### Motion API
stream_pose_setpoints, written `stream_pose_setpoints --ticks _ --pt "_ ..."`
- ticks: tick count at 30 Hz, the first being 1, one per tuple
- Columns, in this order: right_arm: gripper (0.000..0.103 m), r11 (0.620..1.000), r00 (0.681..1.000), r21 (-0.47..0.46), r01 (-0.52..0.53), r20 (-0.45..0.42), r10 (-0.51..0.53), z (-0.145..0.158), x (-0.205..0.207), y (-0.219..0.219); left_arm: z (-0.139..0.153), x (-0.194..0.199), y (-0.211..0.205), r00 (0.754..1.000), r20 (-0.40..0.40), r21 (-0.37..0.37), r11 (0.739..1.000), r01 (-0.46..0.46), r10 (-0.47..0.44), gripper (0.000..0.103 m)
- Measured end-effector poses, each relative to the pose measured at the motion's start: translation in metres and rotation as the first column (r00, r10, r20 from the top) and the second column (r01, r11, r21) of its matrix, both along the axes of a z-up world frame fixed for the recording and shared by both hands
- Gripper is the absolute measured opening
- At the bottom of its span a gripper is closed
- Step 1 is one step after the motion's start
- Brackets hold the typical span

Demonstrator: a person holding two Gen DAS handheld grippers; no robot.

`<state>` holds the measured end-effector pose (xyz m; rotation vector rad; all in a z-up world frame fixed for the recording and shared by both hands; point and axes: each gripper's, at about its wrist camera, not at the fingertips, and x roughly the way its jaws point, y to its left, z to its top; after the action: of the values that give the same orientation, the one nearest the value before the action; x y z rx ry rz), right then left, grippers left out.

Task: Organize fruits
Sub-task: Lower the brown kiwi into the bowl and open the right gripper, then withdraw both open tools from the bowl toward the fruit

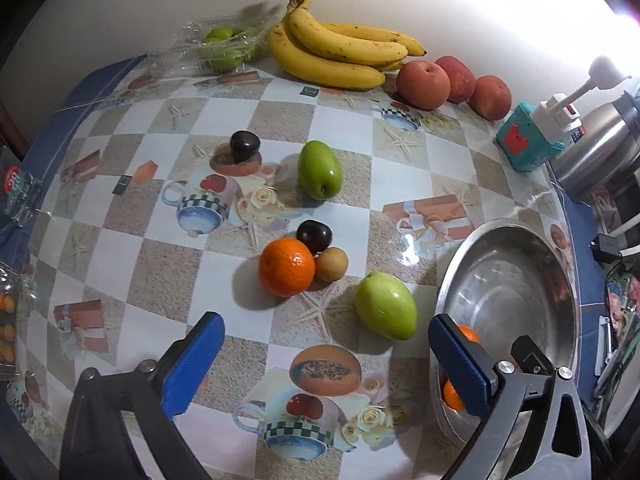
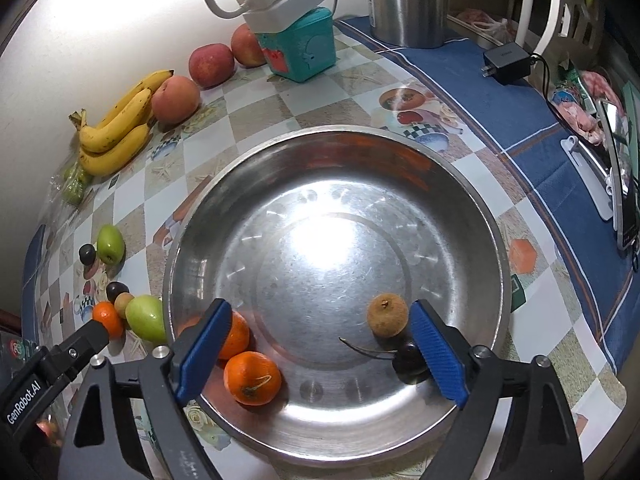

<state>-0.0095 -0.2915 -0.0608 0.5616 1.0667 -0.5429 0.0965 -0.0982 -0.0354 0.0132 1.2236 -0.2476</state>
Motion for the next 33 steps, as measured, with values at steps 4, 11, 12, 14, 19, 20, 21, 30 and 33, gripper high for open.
stream_pose_setpoints --ticks 4,11,12,14,19,20,21,30,33 --pt "0.091 1.0 1.0 0.003 -0.006 0.01 0.005 0.0 0.001 0.001 0.0 0.001 0.002 1.0 0.015 0.014 1.0 -0.009 0.008 0.103" --pt "0.103 1.0 1.0 0.002 -0.019 0.025 0.019 0.001 0.004 0.003 0.004 0.003 0.009 0.999 0.042 0.023 0.999 -0.029 0.028 0.103" --pt "0.103 1.0 0.999 0.002 -0.019 0.026 0.019 0.002 0.004 0.003 0.004 0.004 0.01 0.999 0.045 0.023 0.999 -0.03 0.029 0.103" --pt "0.103 1.0 0.999 0.007 -0.019 0.029 0.019 0.001 0.004 0.002 0.006 0.005 0.011 0.998 0.052 0.024 0.999 -0.031 0.03 0.103" --pt "0.103 1.0 0.999 0.004 -0.023 0.034 0.023 0.002 0.004 0.003 0.009 0.008 0.016 0.997 0.066 0.03 0.999 -0.039 0.037 0.103" --pt "0.103 1.0 0.999 0.006 -0.024 0.036 0.024 0.003 0.005 0.004 0.01 0.009 0.018 0.997 0.071 0.033 0.999 -0.04 0.037 0.103" --pt "0.103 1.0 0.999 0.009 -0.026 0.038 0.025 0.003 0.005 0.004 0.011 0.009 0.019 0.997 0.072 0.036 0.998 -0.044 0.041 0.103" --pt "0.103 0.999 0.998 0.018 -0.051 0.041 0.05 0.003 0.011 0.014 0.013 0.022 0.049 0.993 0.092 0.062 0.994 -0.086 0.08 0.103" --pt "0.103 0.997 0.997 0.037 -0.065 0.048 0.063 0.003 0.014 0.019 0.011 0.027 0.063 0.99 0.091 0.071 0.991 -0.116 0.109 0.103"
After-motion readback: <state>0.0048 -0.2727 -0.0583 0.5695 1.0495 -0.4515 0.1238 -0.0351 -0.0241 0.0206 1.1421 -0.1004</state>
